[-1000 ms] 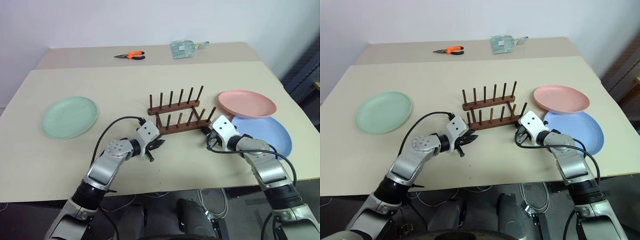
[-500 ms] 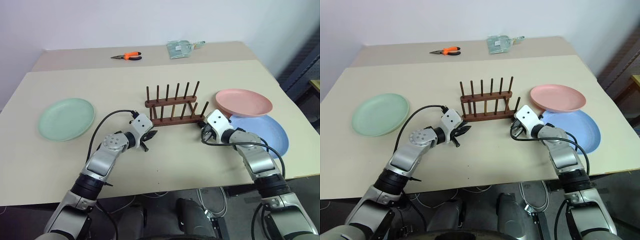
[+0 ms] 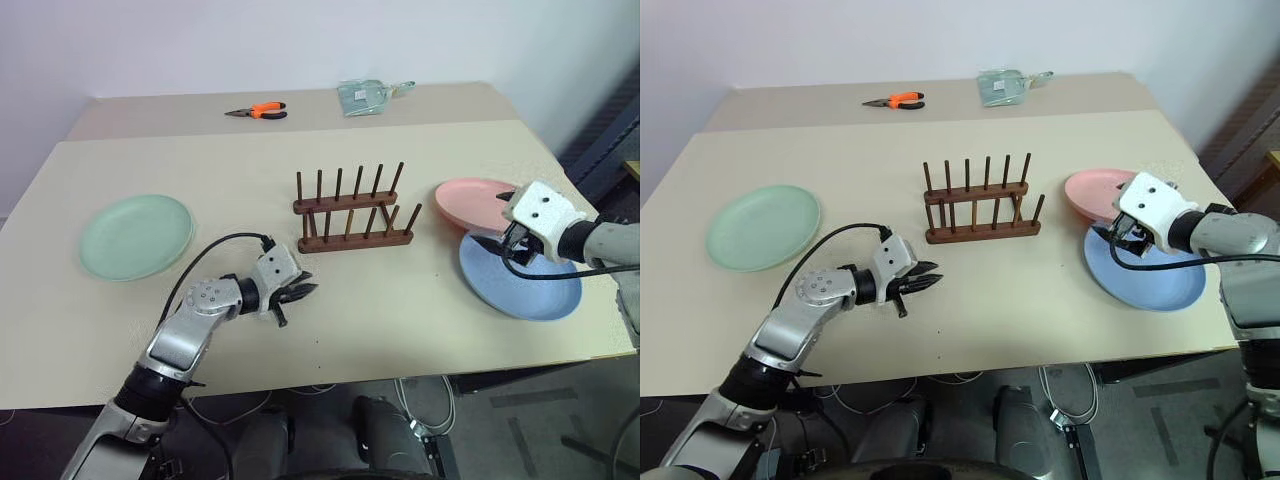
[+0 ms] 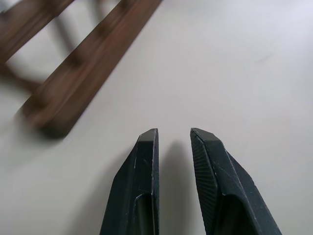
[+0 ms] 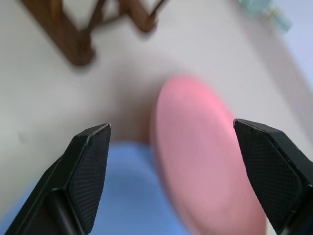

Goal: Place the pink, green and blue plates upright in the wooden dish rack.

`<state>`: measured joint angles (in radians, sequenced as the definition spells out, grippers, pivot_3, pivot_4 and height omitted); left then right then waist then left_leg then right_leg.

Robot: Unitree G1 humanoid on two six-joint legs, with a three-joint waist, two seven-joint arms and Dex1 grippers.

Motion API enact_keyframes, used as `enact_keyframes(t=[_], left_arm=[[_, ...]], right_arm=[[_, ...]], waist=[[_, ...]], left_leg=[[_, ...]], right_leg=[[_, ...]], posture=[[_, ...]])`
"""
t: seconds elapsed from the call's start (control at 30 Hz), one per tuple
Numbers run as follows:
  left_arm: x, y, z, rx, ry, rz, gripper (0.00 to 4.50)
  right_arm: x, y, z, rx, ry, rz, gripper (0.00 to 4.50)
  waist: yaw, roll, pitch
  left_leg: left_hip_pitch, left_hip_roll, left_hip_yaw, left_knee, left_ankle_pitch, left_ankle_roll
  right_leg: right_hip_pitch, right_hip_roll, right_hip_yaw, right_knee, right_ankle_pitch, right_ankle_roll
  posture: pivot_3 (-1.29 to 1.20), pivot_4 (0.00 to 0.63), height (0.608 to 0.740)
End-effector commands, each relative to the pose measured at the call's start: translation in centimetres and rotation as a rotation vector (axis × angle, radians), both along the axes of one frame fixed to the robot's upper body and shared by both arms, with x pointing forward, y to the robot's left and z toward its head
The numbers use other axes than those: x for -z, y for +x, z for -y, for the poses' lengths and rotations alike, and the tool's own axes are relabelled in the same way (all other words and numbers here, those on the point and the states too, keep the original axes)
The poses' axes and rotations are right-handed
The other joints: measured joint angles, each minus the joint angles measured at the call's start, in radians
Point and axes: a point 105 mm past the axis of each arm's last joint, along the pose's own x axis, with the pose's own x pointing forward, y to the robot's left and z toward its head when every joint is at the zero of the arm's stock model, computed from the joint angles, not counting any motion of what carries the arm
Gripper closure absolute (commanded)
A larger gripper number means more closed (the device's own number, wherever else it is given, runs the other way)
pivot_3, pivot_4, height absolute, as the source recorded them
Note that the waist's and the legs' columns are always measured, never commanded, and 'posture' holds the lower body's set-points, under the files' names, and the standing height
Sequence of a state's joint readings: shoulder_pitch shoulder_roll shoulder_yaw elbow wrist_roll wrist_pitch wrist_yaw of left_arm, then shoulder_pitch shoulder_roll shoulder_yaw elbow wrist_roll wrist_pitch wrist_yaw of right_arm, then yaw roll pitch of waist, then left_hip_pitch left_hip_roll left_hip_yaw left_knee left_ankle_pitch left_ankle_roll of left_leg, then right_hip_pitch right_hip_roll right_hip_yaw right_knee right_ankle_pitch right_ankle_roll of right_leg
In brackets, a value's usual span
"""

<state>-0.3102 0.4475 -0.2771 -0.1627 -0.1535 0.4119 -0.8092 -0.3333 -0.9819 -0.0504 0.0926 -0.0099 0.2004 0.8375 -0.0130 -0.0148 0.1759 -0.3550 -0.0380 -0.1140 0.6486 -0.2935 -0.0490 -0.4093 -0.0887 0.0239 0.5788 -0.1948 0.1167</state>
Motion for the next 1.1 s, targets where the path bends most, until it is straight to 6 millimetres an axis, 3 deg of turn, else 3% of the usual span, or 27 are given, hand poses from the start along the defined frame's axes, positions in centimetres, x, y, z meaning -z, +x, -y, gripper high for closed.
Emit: enact_keyframes(t=[0.03, 0.13, 0.2, 0.43, 0.47, 0.6, 0.7, 0.8, 0.93, 1.0, 1.1], left_arm=[[-1.7, -0.3, 1.1, 0.047, -0.052, 0.029, 3.48], [-1.8, -0.4, 1.2, 0.047, -0.061, 0.028, 3.48], [-1.8, -0.6, 1.1, 0.047, -0.059, 0.028, 3.48], [-1.2, -1.2, 0.6, 0.042, -0.036, 0.018, 3.48], [-1.2, -1.2, 0.6, 0.042, -0.036, 0.018, 3.48], [-1.5, -1.1, 0.5, 0.035, -0.051, 0.016, 3.48], [-1.5, -0.9, 0.2, 0.027, -0.054, 0.013, 3.48], [-1.4, -0.8, 0.1, 0.025, -0.053, 0.011, 3.48], [-1.3, -0.8, 0.2, 0.030, -0.062, 0.006, 3.48], [-1.3, -0.8, 0.2, 0.029, -0.063, 0.005, 3.48], [-1.4, -0.9, 0.3, 0.030, -0.077, -0.002, 3.48]], right_arm=[[0.0, 1.5, 1.3, 0.041, -0.049, 0.052, 0.32], [1.7, 2.3, 2.7, 0.065, -0.137, 0.036, 0.32], [1.9, 2.6, 3.1, 0.076, -0.140, 0.042, 0.86], [0.4, 3.0, 3.0, 0.048, -0.149, 0.103, 4.17], [0.0, 3.0, 2.9, 0.041, -0.163, 0.121, 4.46], [-5.0, 3.0, 1.3, -0.029, -0.157, 0.344, 4.46], [-9.3, 1.9, -2.2, -0.115, 0.120, 0.436, 4.46], [-10.7, 0.1, -5.4, -0.235, 0.268, 0.404, 4.46], [-15.3, -3.1, -10.2, -0.432, 0.927, 0.278, 4.46], [-15.5, -3.4, -11.3, -0.444, 1.074, 0.201, 4.46], [-14.6, -2.5, -11.4, -0.342, 1.180, 0.135, 4.46]], waist=[[-0.001, 0.000, 0.000], [-0.004, 0.001, 0.000], [-0.003, 0.001, 0.000], [-0.002, 0.001, 0.000], [-0.001, 0.001, 0.000], [-0.001, 0.003, 0.002], [-0.004, 0.003, 0.002], [-0.003, 0.003, 0.002], [0.001, 0.002, 0.002], [0.002, 0.002, 0.002], [0.008, 0.001, 0.001]], left_leg=[[0.000, 0.000, 0.000, 0.000, 0.000, 0.000], [0.000, 0.000, 0.000, 0.000, 0.000, 0.000], [0.000, 0.000, 0.000, -0.001, 0.000, 0.000], [0.000, 0.000, 0.000, -0.001, 0.000, 0.000], [0.000, 0.000, 0.000, -0.001, 0.000, 0.000], [0.000, -0.001, 0.000, 0.000, 0.000, 0.000], [0.000, 0.000, 0.000, -0.001, 0.000, 0.000], [0.000, 0.000, -0.001, -0.001, 0.000, 0.000], [0.000, 0.000, -0.001, 0.000, 0.000, 0.000], [0.000, 0.000, -0.002, 0.000, 0.000, 0.000], [-0.001, 0.000, -0.002, 0.000, 0.000, 0.000]], right_leg=[[0.000, 0.000, 0.000, 0.000, 0.000, 0.000], [0.000, 0.000, 0.000, 0.000, 0.002, -0.002], [-0.001, 0.000, 0.000, 0.001, 0.002, -0.003], [0.000, 0.000, 0.001, 0.000, 0.002, -0.003], [0.000, 0.000, 0.001, 0.000, 0.002, -0.003], [0.000, 0.000, 0.001, 0.000, 0.002, -0.003], [0.000, 0.000, 0.001, 0.001, 0.002, -0.003], [0.000, 0.001, 0.001, 0.001, 0.002, -0.002], [0.001, 0.001, 0.001, 0.000, 0.002, -0.003], [0.000, 0.001, 0.001, 0.001, 0.002, -0.003], [0.000, 0.000, 0.000, 0.000, 0.002, -0.003]], posture=[[0.00, 0.150, 0.740], [0.00, 0.150, 0.740], [0.00, 0.150, 0.740], [0.00, 0.150, 0.740], [0.00, 0.150, 0.740], [0.00, 0.150, 0.740], [0.00, 0.150, 0.740], [0.00, 0.150, 0.740], [0.00, 0.150, 0.740], [0.00, 0.150, 0.740], [0.00, 0.150, 0.740]])
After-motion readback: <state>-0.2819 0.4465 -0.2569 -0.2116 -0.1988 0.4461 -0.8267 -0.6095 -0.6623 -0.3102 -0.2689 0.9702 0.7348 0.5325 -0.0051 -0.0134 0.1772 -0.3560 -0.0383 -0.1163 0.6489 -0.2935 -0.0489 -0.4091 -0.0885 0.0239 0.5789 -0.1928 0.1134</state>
